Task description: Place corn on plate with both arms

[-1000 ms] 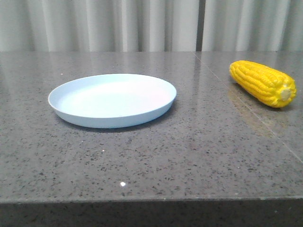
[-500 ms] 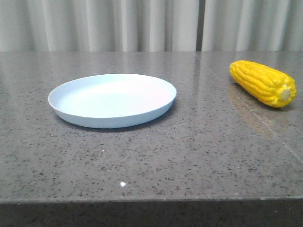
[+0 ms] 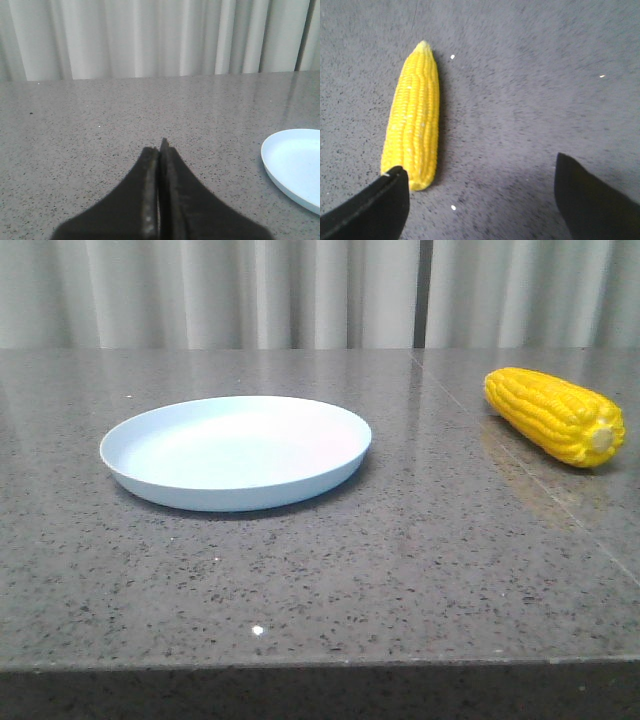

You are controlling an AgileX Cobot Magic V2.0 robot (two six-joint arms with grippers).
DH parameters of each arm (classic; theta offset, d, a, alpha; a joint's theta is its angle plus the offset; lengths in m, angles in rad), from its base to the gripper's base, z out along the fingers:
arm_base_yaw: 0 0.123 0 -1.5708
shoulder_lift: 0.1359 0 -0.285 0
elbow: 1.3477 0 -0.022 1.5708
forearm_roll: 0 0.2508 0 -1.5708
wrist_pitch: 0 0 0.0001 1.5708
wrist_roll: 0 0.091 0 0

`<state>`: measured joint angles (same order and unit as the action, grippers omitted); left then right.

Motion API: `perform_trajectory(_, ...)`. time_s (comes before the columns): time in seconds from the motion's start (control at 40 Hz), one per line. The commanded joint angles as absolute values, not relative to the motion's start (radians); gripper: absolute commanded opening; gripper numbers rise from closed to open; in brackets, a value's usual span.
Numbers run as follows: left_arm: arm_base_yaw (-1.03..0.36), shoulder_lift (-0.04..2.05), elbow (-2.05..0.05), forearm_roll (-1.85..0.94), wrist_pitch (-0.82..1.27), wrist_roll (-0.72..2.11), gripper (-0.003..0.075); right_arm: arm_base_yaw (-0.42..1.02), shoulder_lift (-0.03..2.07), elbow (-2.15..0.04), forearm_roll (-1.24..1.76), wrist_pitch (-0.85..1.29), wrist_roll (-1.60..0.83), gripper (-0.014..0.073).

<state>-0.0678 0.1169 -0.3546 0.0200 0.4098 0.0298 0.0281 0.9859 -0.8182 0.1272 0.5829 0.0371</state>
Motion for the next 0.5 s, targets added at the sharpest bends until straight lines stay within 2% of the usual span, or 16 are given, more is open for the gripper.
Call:
perform_trajectory(0.0, -0.068, 0.128, -0.382, 0.02, 0.332, 0.017, -0.002, 0.085, 1.098, -0.921, 0.167, 0.558, 0.032, 0.0613)
perform_trajectory(0.17, -0.068, 0.128, -0.382, 0.02, 0.332, 0.017, -0.002, 0.175, 1.3, -1.051, 0.175, 0.592, 0.032, 0.0613)
perform_trajectory(0.47, -0.068, 0.128, -0.382, 0.02, 0.332, 0.017, -0.002, 0.18, 1.547, -1.2, 0.177, 0.69, 0.032, 0.0601)
